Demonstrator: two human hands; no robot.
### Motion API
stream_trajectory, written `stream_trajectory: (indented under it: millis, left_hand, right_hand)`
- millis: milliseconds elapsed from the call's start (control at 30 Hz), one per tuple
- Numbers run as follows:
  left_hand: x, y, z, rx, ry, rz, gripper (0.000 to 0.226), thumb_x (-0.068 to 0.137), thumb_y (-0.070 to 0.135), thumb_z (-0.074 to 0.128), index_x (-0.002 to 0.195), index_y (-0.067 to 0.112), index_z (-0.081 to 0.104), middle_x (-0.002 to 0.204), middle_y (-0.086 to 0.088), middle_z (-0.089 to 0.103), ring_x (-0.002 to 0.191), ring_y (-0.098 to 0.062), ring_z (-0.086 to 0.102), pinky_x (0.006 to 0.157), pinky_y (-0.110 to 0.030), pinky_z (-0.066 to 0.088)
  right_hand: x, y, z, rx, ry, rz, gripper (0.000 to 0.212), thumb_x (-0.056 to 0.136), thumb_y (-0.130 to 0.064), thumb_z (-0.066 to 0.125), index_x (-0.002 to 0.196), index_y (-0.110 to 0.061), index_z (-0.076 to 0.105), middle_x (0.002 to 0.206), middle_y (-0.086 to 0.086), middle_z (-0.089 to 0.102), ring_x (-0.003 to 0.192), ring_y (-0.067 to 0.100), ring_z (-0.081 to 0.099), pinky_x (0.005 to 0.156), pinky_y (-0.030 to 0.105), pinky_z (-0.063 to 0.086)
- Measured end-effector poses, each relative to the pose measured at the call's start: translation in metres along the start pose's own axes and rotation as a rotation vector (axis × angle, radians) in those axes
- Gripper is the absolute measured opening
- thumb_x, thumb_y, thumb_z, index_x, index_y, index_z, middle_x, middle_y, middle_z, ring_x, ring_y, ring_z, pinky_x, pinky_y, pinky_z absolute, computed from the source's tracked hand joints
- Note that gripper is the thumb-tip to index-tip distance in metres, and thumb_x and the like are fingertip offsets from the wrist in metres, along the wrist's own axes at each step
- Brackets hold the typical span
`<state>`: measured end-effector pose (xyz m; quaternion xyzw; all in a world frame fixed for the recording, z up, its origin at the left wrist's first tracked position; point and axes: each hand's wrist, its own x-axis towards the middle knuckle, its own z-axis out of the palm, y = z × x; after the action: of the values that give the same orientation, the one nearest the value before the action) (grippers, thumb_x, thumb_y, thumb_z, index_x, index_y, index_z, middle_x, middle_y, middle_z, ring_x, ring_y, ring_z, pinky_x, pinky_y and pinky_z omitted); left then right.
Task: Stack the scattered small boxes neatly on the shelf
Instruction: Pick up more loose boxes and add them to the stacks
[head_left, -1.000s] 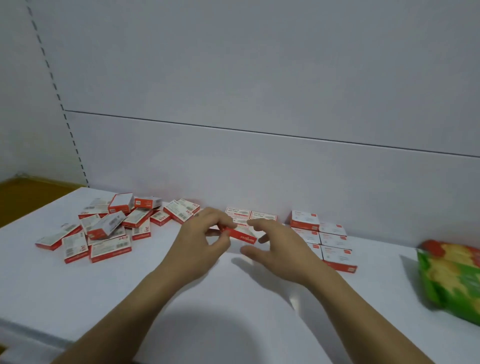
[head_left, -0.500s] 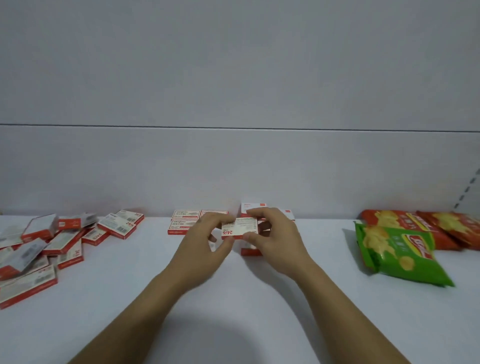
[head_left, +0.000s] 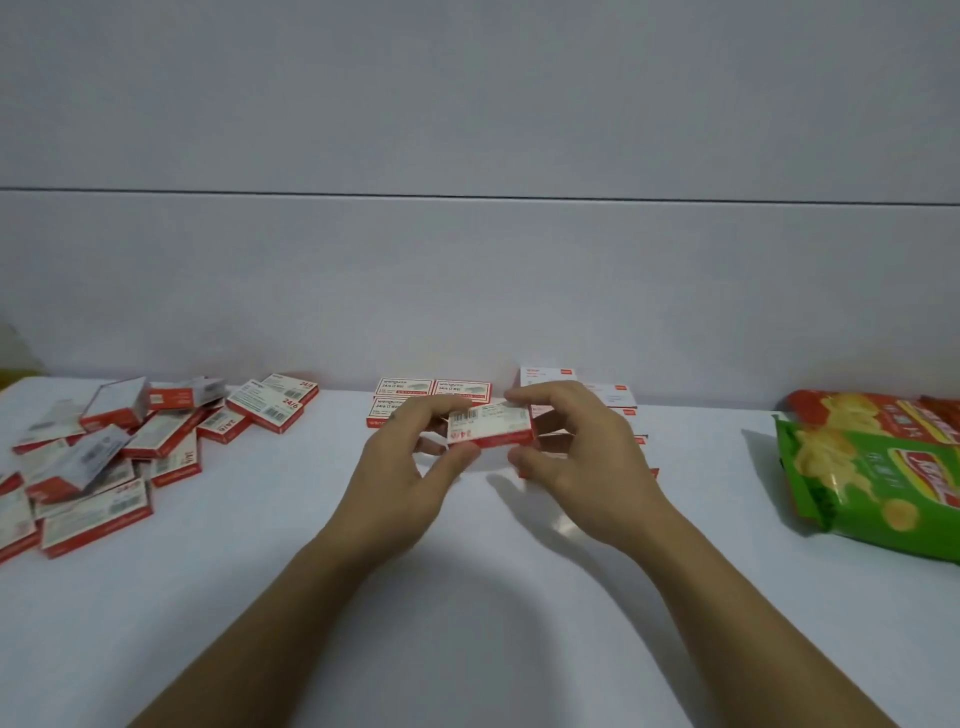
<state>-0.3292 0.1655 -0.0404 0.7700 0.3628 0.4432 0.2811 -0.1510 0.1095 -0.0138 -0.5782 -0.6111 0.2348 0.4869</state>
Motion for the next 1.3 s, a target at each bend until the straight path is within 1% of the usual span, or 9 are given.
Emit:
stream_trajectory:
  millis: [200,300,467,700,767,900,1000,1100,1300]
  left_hand:
    - [0.0,0.011,0.0,-0.254,0.024,-0.239,0.032,0.089,0.053,0.033,0.098,0.038,0.06,0.089,0.019,0.07,0.064,-0.011,0.064,0.061,-0.025,0.056]
    - [0.0,0.015,0.0,-0.34,0.03,-0.256,0.018,0.093,0.036,0.048,0.109,0.034,0.057,0.088,0.01,0.07,0.067,-0.011,0.066,0.069,-0.032,0.059]
    - [-0.002,0.015,0.001,-0.386,-0.032,-0.229,0.047,0.084,0.004,0.068,0.121,0.03,0.054,0.103,0.007,0.071,0.089,-0.017,0.068,0.075,-0.04,0.059]
    - [-0.001,0.016,-0.003,-0.556,0.013,-0.227,0.041,0.091,0.005,0.058,0.125,0.027,0.058,0.102,-0.007,0.07,0.085,-0.019,0.07,0.071,-0.028,0.057]
    - [0.0,0.015,-0.001,-0.581,0.01,-0.256,0.03,0.091,0.006,0.058,0.118,0.019,0.06,0.101,-0.009,0.071,0.091,-0.025,0.07,0.073,-0.034,0.058]
    - [-0.001,0.011,0.002,-0.444,-0.007,-0.218,0.017,0.091,0.016,0.061,0.106,0.025,0.061,0.103,0.009,0.069,0.09,-0.015,0.069,0.073,-0.031,0.057]
    - [-0.006,0.012,0.006,-0.345,-0.148,-0.153,0.045,0.079,0.03,0.071,0.116,0.047,0.053,0.106,0.021,0.061,0.093,-0.006,0.064,0.066,-0.021,0.054]
    - [-0.007,0.01,0.009,-0.287,-0.215,-0.152,0.063,0.075,0.031,0.077,0.127,0.049,0.045,0.119,0.02,0.057,0.109,-0.006,0.058,0.073,-0.023,0.055]
    - [-0.007,0.006,0.007,0.005,-0.207,-0.048,0.049,0.077,0.042,0.075,0.121,0.045,0.052,0.109,0.017,0.045,0.102,0.006,0.05,0.074,-0.01,0.048]
  right_hand:
    - [0.0,-0.002,0.008,0.179,0.006,0.081,0.022,0.089,-0.016,0.066,0.107,-0.029,0.064,0.079,-0.009,0.07,0.063,0.011,0.068,0.071,0.038,0.059]
    - [0.0,-0.002,0.007,0.262,0.04,0.092,0.03,0.091,-0.012,0.063,0.114,-0.031,0.062,0.075,0.001,0.065,0.059,0.009,0.064,0.063,0.025,0.055]
    - [0.001,-0.002,0.0,0.315,0.056,0.151,0.026,0.092,-0.014,0.062,0.115,-0.027,0.063,0.077,-0.001,0.071,0.062,0.007,0.066,0.056,0.014,0.05]
    - [-0.004,-0.004,0.009,0.372,-0.075,0.235,0.023,0.08,0.0,0.069,0.091,-0.012,0.053,0.079,0.006,0.073,0.065,0.023,0.07,0.071,0.042,0.058]
    - [-0.006,-0.006,0.014,0.423,-0.108,0.254,0.035,0.078,0.003,0.068,0.103,-0.013,0.051,0.087,0.013,0.072,0.065,0.029,0.07,0.068,0.043,0.06]
    - [-0.008,-0.006,0.02,0.51,-0.141,0.262,0.068,0.084,0.0,0.065,0.133,-0.043,0.045,0.088,0.006,0.069,0.07,0.032,0.072,0.064,0.032,0.059]
    - [-0.005,-0.005,0.02,0.524,-0.036,0.26,0.041,0.096,-0.009,0.052,0.13,-0.031,0.054,0.092,0.004,0.074,0.08,0.027,0.073,0.071,0.038,0.06]
    - [-0.004,-0.004,0.021,0.469,0.004,0.289,0.027,0.098,-0.015,0.05,0.12,-0.026,0.061,0.093,0.003,0.075,0.081,0.022,0.073,0.071,0.037,0.06]
    - [-0.007,-0.002,0.028,0.423,0.053,0.318,0.018,0.087,-0.008,0.066,0.096,-0.016,0.053,0.08,0.005,0.073,0.075,0.017,0.074,0.061,0.029,0.058]
